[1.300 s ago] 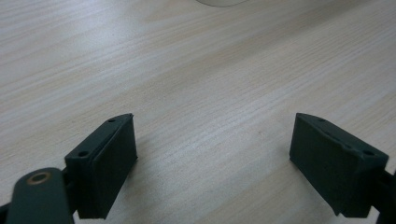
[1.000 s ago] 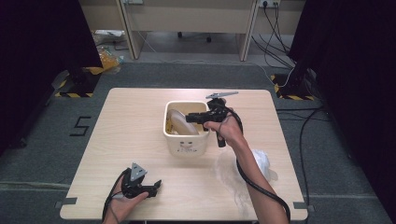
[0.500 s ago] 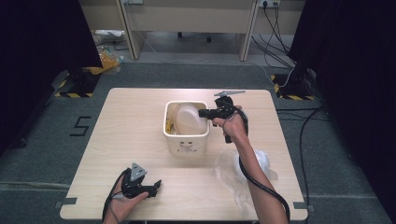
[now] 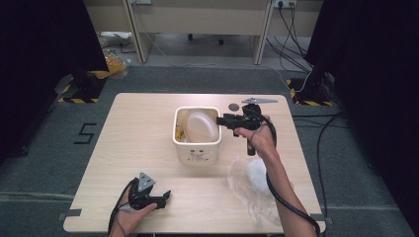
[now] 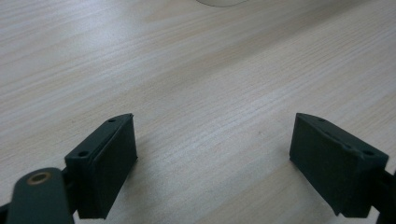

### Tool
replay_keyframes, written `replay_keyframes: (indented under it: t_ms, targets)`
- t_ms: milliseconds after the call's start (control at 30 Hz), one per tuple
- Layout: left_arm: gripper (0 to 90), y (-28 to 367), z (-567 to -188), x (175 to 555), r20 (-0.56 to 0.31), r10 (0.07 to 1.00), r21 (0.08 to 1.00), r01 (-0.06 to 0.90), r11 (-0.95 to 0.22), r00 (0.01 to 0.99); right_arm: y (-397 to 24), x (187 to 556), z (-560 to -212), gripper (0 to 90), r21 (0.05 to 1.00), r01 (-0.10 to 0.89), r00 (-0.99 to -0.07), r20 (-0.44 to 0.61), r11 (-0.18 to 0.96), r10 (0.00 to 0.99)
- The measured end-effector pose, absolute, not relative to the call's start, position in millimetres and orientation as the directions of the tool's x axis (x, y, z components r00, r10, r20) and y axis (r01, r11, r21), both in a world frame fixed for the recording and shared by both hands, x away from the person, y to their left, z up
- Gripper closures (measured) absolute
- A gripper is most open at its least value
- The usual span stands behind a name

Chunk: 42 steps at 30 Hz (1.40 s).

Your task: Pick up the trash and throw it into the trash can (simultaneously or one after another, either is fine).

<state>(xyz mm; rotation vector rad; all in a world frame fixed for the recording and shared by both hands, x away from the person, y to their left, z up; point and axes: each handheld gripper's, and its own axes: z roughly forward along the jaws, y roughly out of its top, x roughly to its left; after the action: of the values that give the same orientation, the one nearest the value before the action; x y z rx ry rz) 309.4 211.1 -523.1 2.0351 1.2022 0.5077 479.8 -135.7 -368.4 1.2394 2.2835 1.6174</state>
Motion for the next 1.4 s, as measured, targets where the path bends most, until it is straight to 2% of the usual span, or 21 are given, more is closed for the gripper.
replay_keyframes:
  t_ms: [133, 300, 633, 1133, 1400]
  targets:
    - [13.9, 211, -523, 309, -0.020, 0.872, 0.740, 0.593, -0.316, 0.490, -154, 463, -367, 43.6, 0.830, 0.543, -0.663, 0.332, 0.126, 0.671]
    - [13.8, 211, -523, 309, -0.021, 0.872, 0.740, 0.594, -0.315, 0.488, -181, 439, -380, 37.0, 0.822, 0.551, -0.640, 0.305, 0.145, 0.705]
    - [13.8, 211, -523, 309, -0.021, 0.872, 0.740, 0.594, -0.315, 0.488, -214, 406, -418, 37.0, 0.798, 0.591, -0.611, 0.347, 0.118, 0.711]
    - [13.8, 211, -523, 309, -0.021, 0.872, 0.740, 0.594, -0.315, 0.489, -225, 375, -441, 35.8, 0.797, 0.580, -0.594, 0.274, 0.167, 0.757]
    - [13.8, 211, -523, 309, -0.022, 0.872, 0.741, 0.594, -0.314, 0.488, -243, 356, -448, 31.2, 0.785, 0.595, -0.556, 0.245, 0.174, 0.795]
